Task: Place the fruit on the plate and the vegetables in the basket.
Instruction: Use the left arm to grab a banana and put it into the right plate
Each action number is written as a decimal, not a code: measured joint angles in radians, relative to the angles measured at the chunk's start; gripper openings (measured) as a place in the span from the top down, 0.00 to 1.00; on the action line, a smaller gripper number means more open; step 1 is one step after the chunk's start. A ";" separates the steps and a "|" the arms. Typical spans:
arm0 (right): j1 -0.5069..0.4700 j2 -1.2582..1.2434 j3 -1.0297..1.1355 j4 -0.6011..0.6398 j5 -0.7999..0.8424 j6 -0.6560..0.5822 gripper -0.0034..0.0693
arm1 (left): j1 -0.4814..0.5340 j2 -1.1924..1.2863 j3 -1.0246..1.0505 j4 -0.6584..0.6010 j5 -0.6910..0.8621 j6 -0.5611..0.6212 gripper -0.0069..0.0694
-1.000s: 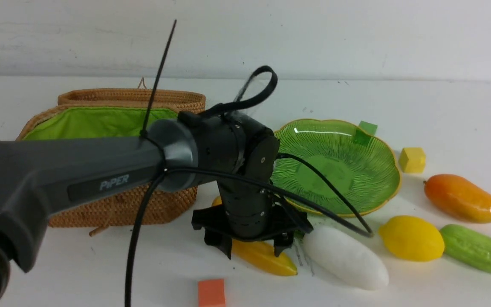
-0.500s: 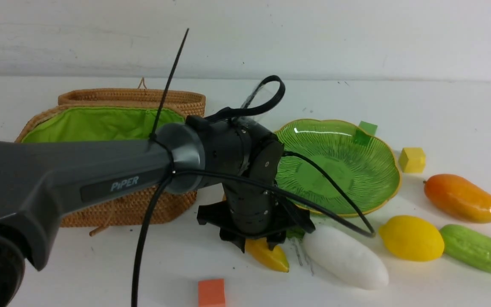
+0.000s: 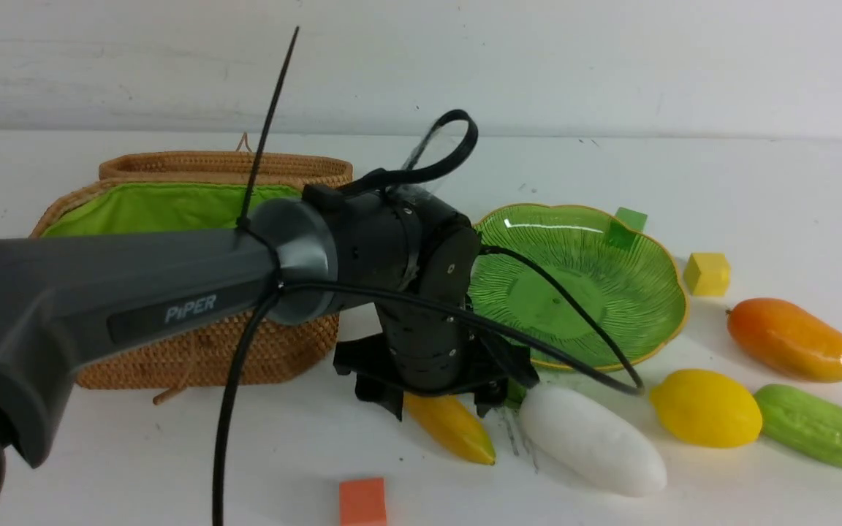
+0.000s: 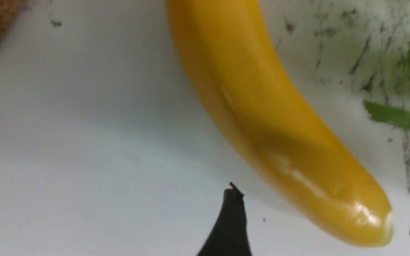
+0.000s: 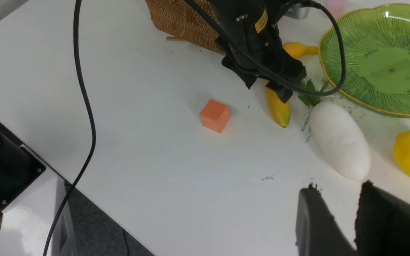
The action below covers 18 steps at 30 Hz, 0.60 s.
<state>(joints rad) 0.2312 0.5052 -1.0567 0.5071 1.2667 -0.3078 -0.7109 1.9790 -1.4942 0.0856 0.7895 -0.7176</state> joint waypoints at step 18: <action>0.000 0.000 0.000 0.000 0.000 0.000 0.69 | 0.000 0.079 0.000 0.107 -0.035 -0.038 0.17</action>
<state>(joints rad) 0.2312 0.5052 -1.0567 0.5071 1.2667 -0.3078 -0.7109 2.0578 -1.4942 0.1931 0.7549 -0.7557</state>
